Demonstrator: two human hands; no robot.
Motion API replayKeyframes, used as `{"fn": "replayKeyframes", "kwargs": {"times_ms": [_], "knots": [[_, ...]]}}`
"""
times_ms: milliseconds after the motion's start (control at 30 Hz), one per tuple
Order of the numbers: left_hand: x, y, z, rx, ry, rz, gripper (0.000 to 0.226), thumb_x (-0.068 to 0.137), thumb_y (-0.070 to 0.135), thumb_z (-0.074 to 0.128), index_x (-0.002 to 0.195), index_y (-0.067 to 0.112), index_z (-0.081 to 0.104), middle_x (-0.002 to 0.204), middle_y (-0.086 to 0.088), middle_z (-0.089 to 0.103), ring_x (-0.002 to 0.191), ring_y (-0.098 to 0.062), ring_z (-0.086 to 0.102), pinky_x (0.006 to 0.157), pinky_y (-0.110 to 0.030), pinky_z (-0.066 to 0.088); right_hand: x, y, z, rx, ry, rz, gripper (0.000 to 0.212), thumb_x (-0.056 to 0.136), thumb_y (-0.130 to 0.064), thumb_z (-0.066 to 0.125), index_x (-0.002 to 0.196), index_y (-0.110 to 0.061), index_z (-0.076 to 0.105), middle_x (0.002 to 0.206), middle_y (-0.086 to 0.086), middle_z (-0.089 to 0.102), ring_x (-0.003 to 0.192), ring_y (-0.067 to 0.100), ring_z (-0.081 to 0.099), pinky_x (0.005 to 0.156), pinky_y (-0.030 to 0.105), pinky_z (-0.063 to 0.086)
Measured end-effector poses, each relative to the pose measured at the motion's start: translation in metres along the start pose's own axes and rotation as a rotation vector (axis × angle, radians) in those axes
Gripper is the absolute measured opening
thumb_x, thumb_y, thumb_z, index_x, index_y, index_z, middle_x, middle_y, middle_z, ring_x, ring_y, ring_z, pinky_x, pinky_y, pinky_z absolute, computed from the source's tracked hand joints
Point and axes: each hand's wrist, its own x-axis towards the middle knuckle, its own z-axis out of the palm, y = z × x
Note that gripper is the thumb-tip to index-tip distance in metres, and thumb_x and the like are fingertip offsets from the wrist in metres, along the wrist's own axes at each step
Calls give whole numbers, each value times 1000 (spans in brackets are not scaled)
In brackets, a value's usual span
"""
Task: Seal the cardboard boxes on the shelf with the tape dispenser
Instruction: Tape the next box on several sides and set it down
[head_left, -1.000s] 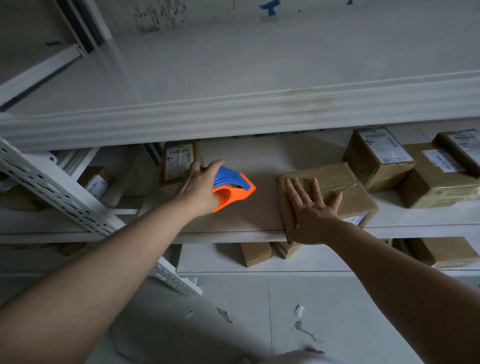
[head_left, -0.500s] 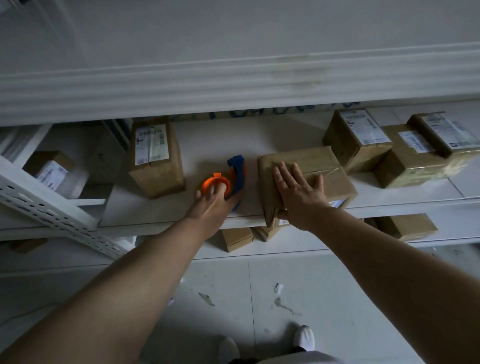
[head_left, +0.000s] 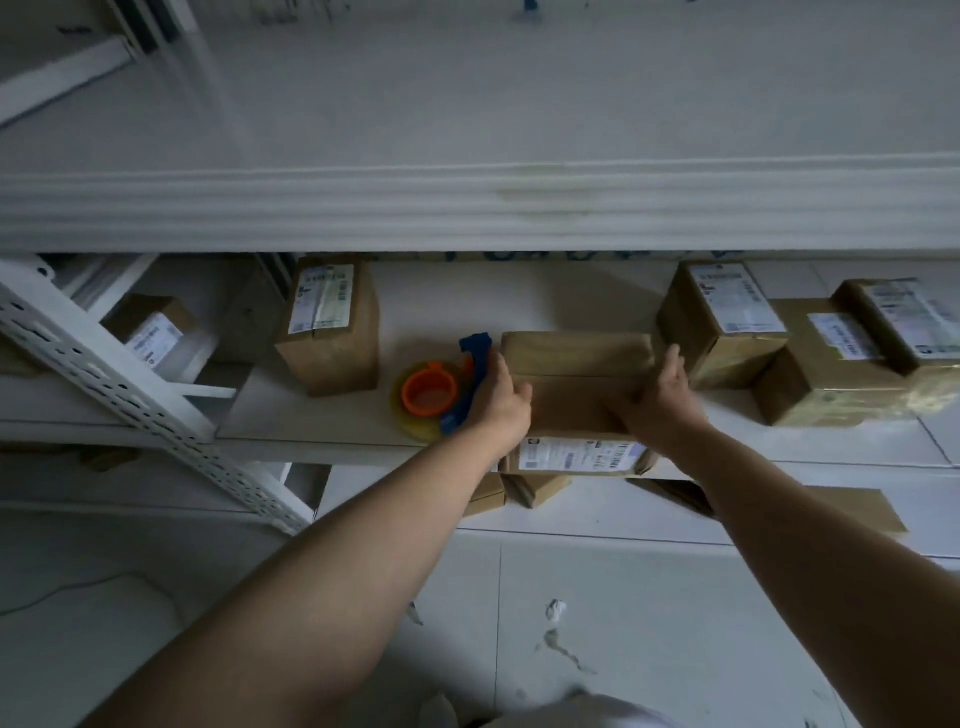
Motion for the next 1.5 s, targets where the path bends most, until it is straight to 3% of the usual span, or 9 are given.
{"fn": "replayKeyframes", "kwargs": {"times_ms": [100,233,467,633,733,1033,1200,1333,1500], "knots": [[8,-4,5,-88,-6,-100,64,102,31,41,154,28,5,161,-3,14,145,-27,21,116,-43,25,11,14,-4,333,-124,68,65,82,-33,72,134,-11,40,116,15,61,100,32,62,87,49,54],[23,-11,-5,-106,-65,-144,61,96,34,51,151,22,26,155,-3,32,138,-25,36,115,-45,28,22,22,-10,439,-322,18,45,73,-39,73,105,-10,64,94,13,73,87,30,71,84,51,56],[22,-10,2,-64,73,-127,46,96,31,52,140,21,44,136,-1,53,121,-25,52,105,-44,41,11,17,-15,457,-312,-3,23,93,-29,59,107,-10,60,98,13,70,89,27,69,87,48,55],[12,1,-3,51,190,-148,31,96,30,54,123,16,57,112,-3,63,101,-25,60,81,-32,45,1,4,-22,448,-273,53,15,97,-23,48,99,-13,58,90,8,66,85,23,64,92,43,52],[9,7,-21,100,248,-185,25,92,34,58,104,12,63,90,-4,66,77,-23,63,76,-34,54,-1,-7,-24,482,-199,59,39,91,-38,59,120,-13,53,102,9,65,91,24,64,79,37,53],[6,29,-71,-444,30,-192,33,87,50,61,89,16,62,79,-4,66,74,-19,61,61,-29,46,-15,-22,-38,737,-124,44,40,83,-47,67,104,-13,65,94,7,70,90,20,65,72,27,47],[10,21,-59,-263,-53,-76,37,88,50,60,115,25,56,101,1,64,89,-18,59,70,-31,50,-15,-17,-19,696,14,87,35,88,-31,67,114,-8,61,95,8,69,87,22,67,77,36,57],[11,31,-47,19,69,79,41,80,64,48,99,29,58,100,1,67,91,-22,62,84,-43,55,-18,-11,-17,687,126,117,28,90,-37,63,107,-14,63,97,5,69,89,20,66,77,32,54],[5,44,-34,212,102,110,55,77,69,40,88,19,61,93,-5,68,84,-30,65,75,-45,59,-13,-6,-42,555,267,97,61,83,-45,69,137,-23,50,115,-7,62,105,21,62,92,43,52]]}}
